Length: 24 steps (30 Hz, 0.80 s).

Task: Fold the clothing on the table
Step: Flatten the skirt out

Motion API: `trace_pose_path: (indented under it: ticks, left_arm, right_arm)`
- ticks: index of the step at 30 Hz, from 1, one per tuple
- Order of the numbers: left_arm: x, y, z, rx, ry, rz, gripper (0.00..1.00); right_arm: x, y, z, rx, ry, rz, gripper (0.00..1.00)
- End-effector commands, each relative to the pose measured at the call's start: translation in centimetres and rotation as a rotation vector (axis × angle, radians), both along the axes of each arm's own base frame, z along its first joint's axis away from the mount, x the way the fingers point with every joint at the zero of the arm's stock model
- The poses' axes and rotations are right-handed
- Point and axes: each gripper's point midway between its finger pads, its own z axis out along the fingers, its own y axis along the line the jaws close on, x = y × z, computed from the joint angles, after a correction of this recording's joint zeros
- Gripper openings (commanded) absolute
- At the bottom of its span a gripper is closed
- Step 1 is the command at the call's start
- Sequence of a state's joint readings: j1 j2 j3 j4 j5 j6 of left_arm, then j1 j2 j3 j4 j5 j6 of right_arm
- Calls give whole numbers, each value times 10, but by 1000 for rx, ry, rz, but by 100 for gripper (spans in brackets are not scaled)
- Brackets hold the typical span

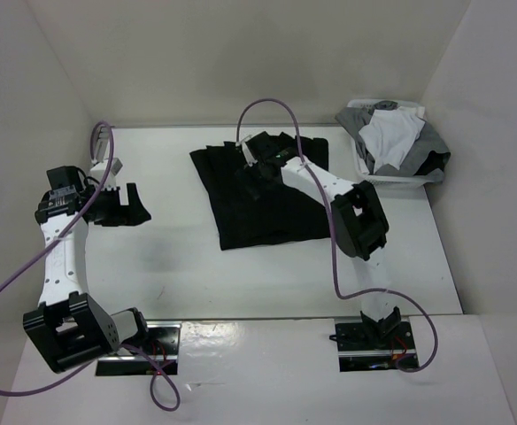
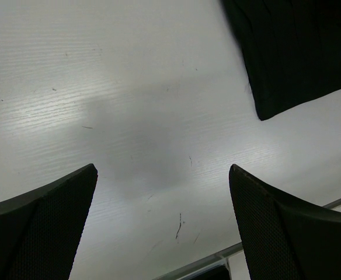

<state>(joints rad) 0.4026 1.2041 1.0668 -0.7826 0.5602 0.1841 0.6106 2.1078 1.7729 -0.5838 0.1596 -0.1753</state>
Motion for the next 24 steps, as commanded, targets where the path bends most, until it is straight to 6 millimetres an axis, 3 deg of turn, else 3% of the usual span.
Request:
trace_pose_path:
  ticks: [1,5,6,7,12,16,24]
  left_arm:
    - [-1,4,8,21,-47,7,99]
    - [-1,4,8,21,-47,7,99]
    - [-1,4,8,21,-47,7,99]
    - [-1,4,8,21,-47,7,99]
    - [2,5,6,21,-47,7,99]
    - [2,5,4,17,-39,7,99]
    - [1,2,4,5,-39,-10,99]
  right_arm:
    - [21,-8,-16,7,12,-59,99]
    - [31,-21,-25,-9,22,-92,99]
    - [30,-32,-32,-23,44,-109,99]
    - [33,-42,-23,-15,33,-127,99]
    - [17,-62,-32,-35,78,-121,99]
    - [-9,-74,-50,-81,162,-106,99]
    - [-48,-93,-59,-138,260,-84,99]
